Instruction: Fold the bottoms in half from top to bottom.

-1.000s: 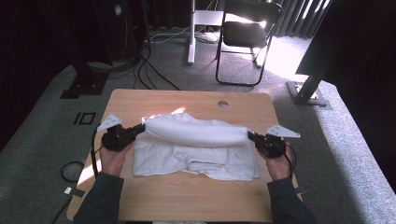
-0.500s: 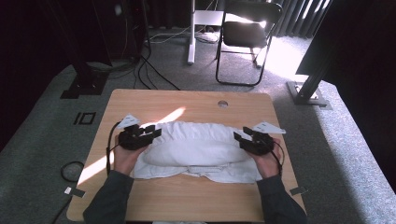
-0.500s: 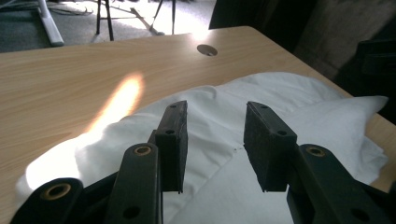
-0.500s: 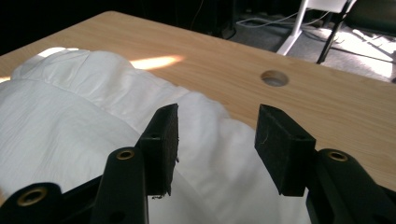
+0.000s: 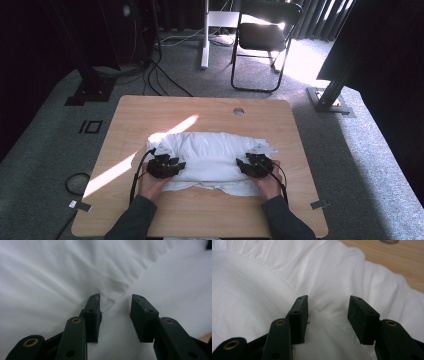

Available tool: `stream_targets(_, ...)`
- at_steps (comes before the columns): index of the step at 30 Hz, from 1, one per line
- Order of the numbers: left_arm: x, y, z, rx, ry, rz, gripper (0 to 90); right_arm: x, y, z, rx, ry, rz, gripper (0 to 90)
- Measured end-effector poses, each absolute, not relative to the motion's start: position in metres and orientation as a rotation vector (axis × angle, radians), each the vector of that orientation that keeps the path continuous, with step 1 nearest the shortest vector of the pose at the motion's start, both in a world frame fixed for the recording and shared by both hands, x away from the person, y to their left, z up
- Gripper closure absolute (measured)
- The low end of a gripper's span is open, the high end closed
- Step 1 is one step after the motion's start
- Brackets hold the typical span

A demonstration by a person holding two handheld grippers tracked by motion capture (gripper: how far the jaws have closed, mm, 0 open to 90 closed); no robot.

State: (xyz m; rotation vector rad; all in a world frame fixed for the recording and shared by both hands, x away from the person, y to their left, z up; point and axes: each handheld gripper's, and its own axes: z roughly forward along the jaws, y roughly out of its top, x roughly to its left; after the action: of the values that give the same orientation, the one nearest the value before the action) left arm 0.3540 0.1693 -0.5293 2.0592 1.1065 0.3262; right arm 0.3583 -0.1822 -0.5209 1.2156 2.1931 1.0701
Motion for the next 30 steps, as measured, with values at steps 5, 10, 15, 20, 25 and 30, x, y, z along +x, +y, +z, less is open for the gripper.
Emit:
stream_targets(5, 0.348, 0.177, -0.543, 2.081, 1.132, 0.39, 60.9, 0.362, -0.179, -0.538, 1.234, 2.222, 1.039, 50.1)
stream_targets(10, 0.35, 0.182, -0.547, 2.058, 1.144, 0.419, 61.7, 0.372, -0.173, -0.549, 1.266, 2.224, 1.061, 50.5)
stream_targets(15, 0.356, 0.191, -0.548, 2.006, 1.203, 0.436, 62.5, 0.379, -0.17, -0.554, 1.264, 2.226, 1.126, 50.7)
stream_targets(20, 0.361, 0.205, -0.549, 1.957, 1.311, 0.459, 54.4, 0.385, -0.165, -0.555, 1.254, 2.228, 1.147, 50.8)
stream_targets(25, 0.362, 0.213, -0.548, 1.932, 1.361, 0.491, 48.5, 0.392, -0.156, -0.553, 1.238, 2.248, 1.123, 50.9)
stream_targets(30, 0.362, 0.22, -0.547, 1.913, 1.442, 0.563, 30.4, 0.4, -0.147, -0.552, 1.233, 2.264, 1.119, 50.9)
